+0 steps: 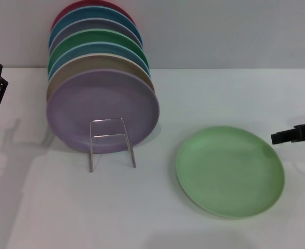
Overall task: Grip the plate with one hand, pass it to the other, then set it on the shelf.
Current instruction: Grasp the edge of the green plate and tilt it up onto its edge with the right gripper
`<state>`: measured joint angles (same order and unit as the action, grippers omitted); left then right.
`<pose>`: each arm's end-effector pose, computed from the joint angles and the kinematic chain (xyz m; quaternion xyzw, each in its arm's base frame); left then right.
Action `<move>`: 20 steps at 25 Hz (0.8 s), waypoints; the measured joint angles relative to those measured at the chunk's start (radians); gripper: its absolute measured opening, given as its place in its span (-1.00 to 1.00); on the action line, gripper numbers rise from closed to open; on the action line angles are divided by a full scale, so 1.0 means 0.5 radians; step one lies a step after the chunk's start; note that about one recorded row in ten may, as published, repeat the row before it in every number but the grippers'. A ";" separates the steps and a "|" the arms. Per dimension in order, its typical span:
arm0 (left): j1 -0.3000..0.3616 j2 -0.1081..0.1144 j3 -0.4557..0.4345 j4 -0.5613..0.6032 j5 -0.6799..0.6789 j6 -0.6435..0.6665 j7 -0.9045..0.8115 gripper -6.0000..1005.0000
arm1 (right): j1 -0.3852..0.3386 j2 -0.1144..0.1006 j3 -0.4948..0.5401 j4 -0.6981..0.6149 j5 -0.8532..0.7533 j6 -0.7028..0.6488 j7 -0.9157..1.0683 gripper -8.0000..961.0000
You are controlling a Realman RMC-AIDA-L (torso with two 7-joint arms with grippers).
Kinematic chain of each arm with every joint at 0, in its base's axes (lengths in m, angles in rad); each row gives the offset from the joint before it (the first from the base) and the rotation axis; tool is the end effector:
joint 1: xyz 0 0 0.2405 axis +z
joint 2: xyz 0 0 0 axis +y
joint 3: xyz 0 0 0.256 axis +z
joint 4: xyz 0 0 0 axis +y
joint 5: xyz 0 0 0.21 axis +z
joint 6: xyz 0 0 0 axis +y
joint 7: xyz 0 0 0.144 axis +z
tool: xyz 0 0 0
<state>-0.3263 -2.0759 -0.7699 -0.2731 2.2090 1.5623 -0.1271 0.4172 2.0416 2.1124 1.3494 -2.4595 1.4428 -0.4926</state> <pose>-0.2948 0.2900 0.0121 -0.6165 -0.1393 -0.4459 0.6339 0.2603 0.3521 0.0750 -0.8042 0.5281 0.0000 0.2726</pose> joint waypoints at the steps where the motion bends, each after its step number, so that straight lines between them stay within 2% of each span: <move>1: 0.000 0.000 0.000 0.000 0.000 0.000 0.000 0.66 | 0.004 -0.001 0.001 -0.005 -0.007 0.016 0.027 0.14; 10: 0.004 0.001 0.000 0.000 0.000 0.003 0.000 0.66 | 0.015 -0.003 0.004 -0.042 -0.087 0.084 0.170 0.14; 20: 0.011 0.005 0.000 0.000 0.000 0.005 0.000 0.66 | 0.084 0.000 0.030 -0.282 -0.133 -0.025 0.157 0.14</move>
<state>-0.3205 -2.0736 -0.7701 -0.2729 2.2091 1.5647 -0.1274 0.4592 2.0417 2.1271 1.2082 -2.5258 1.4303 -0.4141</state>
